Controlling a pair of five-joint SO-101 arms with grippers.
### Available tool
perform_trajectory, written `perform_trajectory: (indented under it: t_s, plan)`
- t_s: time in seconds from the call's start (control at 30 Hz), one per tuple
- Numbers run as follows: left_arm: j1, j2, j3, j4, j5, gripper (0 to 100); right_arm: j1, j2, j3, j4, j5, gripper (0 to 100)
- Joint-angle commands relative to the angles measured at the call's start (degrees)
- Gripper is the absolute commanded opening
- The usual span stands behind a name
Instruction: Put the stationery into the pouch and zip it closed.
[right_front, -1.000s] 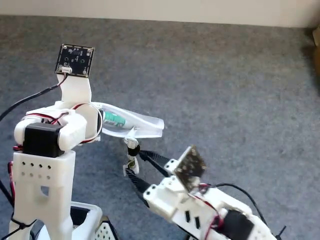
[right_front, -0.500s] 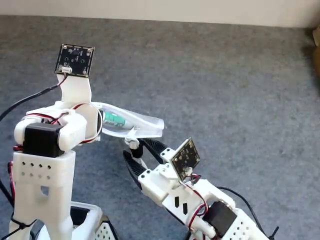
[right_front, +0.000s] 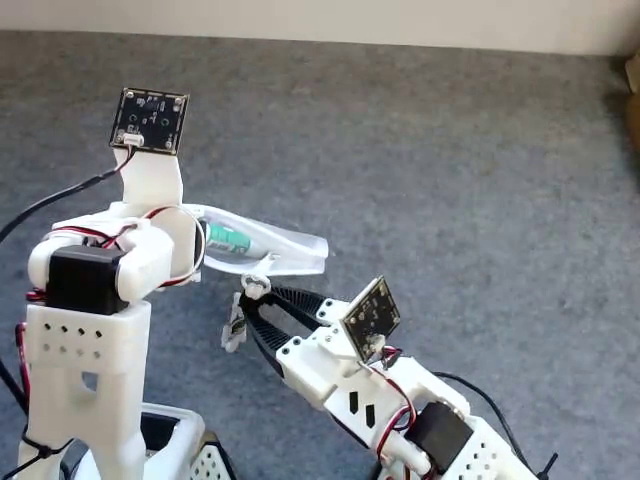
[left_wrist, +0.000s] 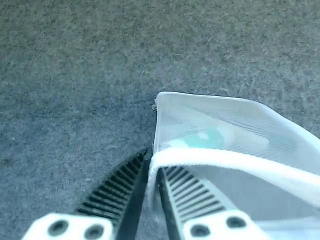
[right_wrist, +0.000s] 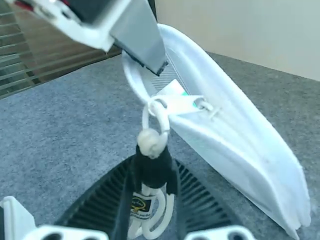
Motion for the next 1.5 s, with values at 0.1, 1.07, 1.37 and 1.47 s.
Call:
perform_trajectory:
  t_s: [0.1, 1.07, 1.37, 1.47]
  plan:
    - [-0.8, 1.7, 0.9, -0.1, -0.1, 1, 0.3, 0.4, -0.8, -1.6, 0.5, 7.0]
    - [-0.5, 1.7, 1.6, -0.2, -4.7, 1, 3.6, -1.5, -12.4, 17.8, 2.9, 0.4]
    - [-0.7, 1.6, 0.3, 0.1, -10.3, 20, 3.6, 6.6, -29.0, 37.8, 8.7, 0.4]
    - [-0.6, 1.6, -0.6, -0.3, -11.8, 23, 3.6, 12.4, -34.7, 44.1, 10.3, 0.4]
